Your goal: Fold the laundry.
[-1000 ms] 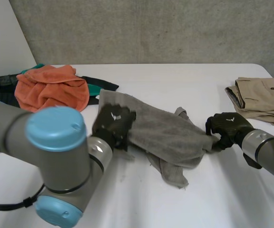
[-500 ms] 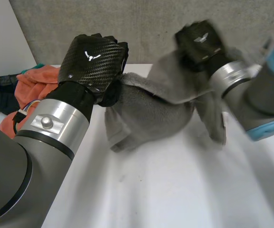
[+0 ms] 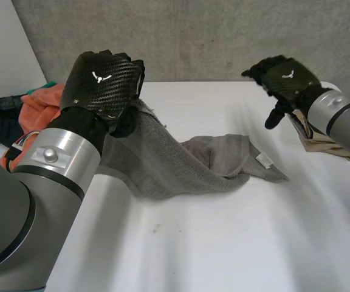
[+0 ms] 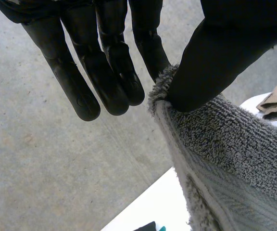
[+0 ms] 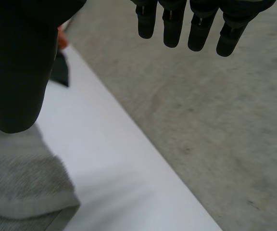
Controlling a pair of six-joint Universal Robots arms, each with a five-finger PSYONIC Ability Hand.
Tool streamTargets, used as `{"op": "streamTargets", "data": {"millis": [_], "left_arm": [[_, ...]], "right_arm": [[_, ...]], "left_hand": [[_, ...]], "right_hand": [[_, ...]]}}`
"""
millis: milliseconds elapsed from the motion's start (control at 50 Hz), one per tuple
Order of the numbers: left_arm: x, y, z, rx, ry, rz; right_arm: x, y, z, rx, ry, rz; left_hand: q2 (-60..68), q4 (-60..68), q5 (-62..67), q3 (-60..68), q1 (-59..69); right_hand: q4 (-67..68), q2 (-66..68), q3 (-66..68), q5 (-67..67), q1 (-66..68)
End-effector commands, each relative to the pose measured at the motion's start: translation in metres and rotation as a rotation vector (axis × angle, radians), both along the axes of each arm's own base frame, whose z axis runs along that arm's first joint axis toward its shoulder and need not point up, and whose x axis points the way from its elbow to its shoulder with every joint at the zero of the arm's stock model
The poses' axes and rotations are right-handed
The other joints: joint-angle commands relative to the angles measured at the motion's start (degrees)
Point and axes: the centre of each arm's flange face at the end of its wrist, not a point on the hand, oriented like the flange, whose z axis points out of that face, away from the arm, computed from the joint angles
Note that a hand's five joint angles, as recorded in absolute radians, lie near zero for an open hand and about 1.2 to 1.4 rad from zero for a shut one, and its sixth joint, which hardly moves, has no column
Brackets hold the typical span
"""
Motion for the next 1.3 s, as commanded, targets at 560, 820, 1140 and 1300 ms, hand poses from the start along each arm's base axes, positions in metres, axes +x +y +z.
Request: {"op": "streamTargets", "data": {"millis": [560,820,1140,1300], "left_arm": [[0.012,-0.007,-0.001,0.004,-0.01,0.05],[0.055,-0.03,0.051,-0.208,-0.104,0.23],[0.021,-0.143,-0.049,-0.021,-0.275,0.103],[0.004,-0.215,0.075,-0.665,-0.042,0.246]], "right_arm": [[0.023,0.034,-0.057,0.128,0.064,-0.056],[-0.065,0.056,0.115,-0.116,0.092,-0.252],[-0.029,0.011,0.048,-0.076,0.24,-0.277],[-0.005,-0.039,0.14,-0.728,-0.143,-0.421]], "left_hand": [[11.43,11.39,14.48,11.69,13.96],[11.43,11.39,14.48,11.69,13.96],[11.43,11.39,14.48,11.69,13.96],[11.43,11.39,14.48,11.69,13.96]], "right_hand": [[67.91,67.77,67.83,67.36,66.92],[67.91,67.77,67.83,67.36,66.92],[67.91,67.77,67.83,67.36,66.92],[67.91,67.77,67.83,67.36,66.92]]}}
